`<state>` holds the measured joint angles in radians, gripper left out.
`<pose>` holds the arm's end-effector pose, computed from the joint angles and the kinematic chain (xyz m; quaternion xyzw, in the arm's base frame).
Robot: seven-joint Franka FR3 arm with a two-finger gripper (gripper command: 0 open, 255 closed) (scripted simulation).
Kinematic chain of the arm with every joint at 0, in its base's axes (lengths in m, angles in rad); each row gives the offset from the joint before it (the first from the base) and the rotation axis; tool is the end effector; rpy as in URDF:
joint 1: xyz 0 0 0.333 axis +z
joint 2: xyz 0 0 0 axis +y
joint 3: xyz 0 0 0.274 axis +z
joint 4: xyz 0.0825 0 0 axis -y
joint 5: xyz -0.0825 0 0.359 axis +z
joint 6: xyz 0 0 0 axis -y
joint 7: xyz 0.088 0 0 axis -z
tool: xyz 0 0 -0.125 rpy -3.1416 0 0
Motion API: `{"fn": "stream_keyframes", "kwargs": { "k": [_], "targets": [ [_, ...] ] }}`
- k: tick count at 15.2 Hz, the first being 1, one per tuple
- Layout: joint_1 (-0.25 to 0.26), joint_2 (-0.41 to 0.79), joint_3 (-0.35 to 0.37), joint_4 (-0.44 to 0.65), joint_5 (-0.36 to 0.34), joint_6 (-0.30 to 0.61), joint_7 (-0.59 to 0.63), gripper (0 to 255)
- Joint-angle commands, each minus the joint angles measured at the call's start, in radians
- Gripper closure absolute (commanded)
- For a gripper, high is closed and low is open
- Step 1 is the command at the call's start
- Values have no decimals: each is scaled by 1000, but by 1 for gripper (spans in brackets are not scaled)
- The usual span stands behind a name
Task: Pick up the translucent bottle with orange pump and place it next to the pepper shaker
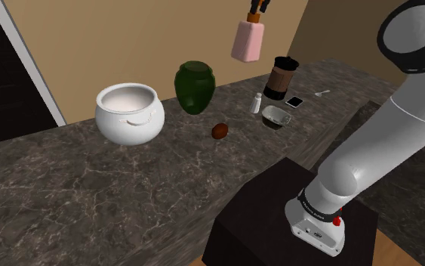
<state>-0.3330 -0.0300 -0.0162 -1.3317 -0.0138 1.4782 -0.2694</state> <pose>0.4757 -0.1753 0.6767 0.9952 -0.0410 0.0820 0.0331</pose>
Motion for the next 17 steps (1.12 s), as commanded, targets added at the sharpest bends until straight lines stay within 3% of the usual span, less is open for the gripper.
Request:
{"fn": "stream_keyframes", "kwargs": {
  "k": [1, 5, 17],
  "targets": [
    [-21, 55, -23, 69, 9, -14, -44, 255],
    [-74, 186, -67, 242, 38, -57, -132, 255],
    [-68, 71, -62, -86, 26, 158, -129, 255]
  ]
}}
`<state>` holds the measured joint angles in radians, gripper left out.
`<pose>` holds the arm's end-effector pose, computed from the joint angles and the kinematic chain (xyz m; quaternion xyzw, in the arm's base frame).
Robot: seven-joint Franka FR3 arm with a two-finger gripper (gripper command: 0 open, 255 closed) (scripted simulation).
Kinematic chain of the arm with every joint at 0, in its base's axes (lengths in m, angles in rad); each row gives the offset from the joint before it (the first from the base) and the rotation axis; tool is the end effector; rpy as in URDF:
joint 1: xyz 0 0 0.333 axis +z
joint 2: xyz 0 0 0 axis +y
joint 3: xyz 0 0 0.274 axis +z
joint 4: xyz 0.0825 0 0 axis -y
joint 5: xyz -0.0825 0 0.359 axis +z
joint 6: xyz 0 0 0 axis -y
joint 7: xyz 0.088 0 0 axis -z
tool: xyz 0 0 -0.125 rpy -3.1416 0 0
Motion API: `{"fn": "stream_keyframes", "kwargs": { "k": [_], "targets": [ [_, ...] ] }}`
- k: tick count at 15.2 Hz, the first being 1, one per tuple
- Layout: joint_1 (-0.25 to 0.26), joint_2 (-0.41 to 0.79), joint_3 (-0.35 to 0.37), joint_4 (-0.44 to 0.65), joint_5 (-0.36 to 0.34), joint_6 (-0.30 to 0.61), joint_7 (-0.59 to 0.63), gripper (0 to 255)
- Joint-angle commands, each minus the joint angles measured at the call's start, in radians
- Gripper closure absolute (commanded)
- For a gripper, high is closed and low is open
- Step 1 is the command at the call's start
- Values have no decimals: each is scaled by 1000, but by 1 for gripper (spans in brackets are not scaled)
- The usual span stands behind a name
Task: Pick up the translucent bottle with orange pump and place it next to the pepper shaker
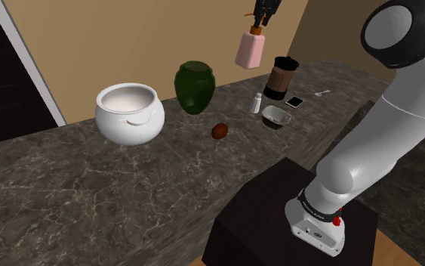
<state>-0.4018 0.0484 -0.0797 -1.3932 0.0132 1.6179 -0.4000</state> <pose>0.4883 -0.2521 0.6232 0.9953 -0.0401 0.0817 0.0334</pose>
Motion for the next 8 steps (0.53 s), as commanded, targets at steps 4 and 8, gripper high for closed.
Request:
{"fn": "stream_keyframes", "kwargs": {
  "k": [4, 8],
  "targets": [
    [2, -30, 2, -109, -3, 80, 3, 255],
    [3, -47, 2, -185, -4, 139, 3, 255]
  ]
}}
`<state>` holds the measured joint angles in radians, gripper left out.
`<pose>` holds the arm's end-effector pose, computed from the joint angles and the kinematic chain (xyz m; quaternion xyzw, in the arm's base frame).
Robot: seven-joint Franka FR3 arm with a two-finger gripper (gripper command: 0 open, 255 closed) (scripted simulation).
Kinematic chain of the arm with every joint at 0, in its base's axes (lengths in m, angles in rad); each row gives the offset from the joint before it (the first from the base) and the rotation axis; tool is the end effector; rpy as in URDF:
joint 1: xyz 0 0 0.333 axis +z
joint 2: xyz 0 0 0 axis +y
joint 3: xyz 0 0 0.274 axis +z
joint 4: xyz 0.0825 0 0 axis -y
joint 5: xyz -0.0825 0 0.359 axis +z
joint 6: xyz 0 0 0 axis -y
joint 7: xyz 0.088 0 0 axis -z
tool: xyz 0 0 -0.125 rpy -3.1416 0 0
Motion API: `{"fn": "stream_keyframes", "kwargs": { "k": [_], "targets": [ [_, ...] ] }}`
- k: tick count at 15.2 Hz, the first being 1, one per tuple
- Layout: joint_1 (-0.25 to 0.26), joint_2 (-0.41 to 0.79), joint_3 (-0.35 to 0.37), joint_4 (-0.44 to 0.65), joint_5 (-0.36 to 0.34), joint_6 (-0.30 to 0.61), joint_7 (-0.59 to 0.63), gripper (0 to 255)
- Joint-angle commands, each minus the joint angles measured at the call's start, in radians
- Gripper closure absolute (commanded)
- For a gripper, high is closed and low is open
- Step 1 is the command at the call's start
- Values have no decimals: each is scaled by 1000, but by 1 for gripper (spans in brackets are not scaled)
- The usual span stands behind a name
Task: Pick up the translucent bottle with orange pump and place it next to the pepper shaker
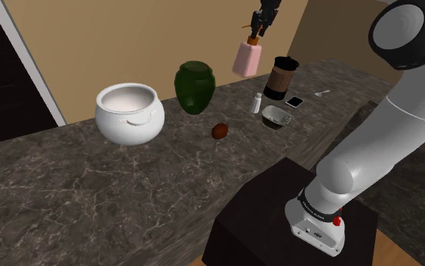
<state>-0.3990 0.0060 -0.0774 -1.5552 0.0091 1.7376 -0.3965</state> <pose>0.4901 -0.2517 0.5848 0.9953 -0.0401 0.0817 0.0333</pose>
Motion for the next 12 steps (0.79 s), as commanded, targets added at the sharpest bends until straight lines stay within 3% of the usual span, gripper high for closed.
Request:
{"fn": "stream_keyframes", "kwargs": {
  "k": [1, 12],
  "targets": [
    [0, -8, 0, -41, -1, 33, 0, 255],
    [1, -29, 1, -215, -2, 187, 0, 255]
  ]
}}
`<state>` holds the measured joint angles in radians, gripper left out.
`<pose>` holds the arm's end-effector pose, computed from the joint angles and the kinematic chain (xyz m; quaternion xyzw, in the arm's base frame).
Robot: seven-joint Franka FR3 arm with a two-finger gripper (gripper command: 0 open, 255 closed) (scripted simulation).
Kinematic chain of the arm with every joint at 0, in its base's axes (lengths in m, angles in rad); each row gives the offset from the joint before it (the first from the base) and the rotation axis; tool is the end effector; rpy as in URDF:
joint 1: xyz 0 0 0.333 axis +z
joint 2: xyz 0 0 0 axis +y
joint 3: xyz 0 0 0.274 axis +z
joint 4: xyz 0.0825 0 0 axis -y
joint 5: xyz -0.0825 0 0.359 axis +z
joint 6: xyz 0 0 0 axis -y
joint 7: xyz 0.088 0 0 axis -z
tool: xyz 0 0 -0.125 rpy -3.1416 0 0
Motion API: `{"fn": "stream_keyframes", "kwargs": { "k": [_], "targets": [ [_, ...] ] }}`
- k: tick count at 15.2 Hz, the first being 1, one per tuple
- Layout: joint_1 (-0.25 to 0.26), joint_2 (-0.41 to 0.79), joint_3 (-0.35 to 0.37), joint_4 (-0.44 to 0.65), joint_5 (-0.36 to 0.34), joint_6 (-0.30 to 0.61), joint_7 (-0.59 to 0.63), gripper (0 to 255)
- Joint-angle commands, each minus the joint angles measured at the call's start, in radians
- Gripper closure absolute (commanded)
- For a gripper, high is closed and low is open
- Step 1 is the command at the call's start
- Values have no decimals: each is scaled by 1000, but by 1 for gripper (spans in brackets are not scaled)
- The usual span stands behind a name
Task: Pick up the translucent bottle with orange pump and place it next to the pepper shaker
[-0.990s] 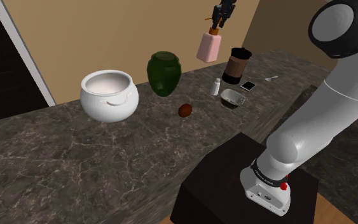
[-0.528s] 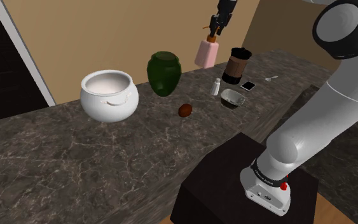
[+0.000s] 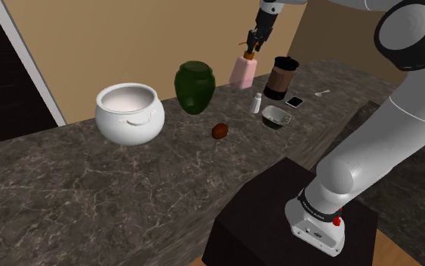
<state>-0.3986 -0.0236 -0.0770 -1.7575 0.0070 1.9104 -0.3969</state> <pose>0.4911 -0.2526 0.5243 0.9953 -0.0401 0.0817 0.0333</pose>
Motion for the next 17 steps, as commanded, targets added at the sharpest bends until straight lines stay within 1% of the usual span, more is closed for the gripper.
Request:
{"fn": "stream_keyframes", "kwargs": {
  "k": [1, 17],
  "targets": [
    [0, 0, 0, -27, 0, 27, 0, 255],
    [0, 22, 0, -216, 3, 239, -3, 255]
  ]
}}
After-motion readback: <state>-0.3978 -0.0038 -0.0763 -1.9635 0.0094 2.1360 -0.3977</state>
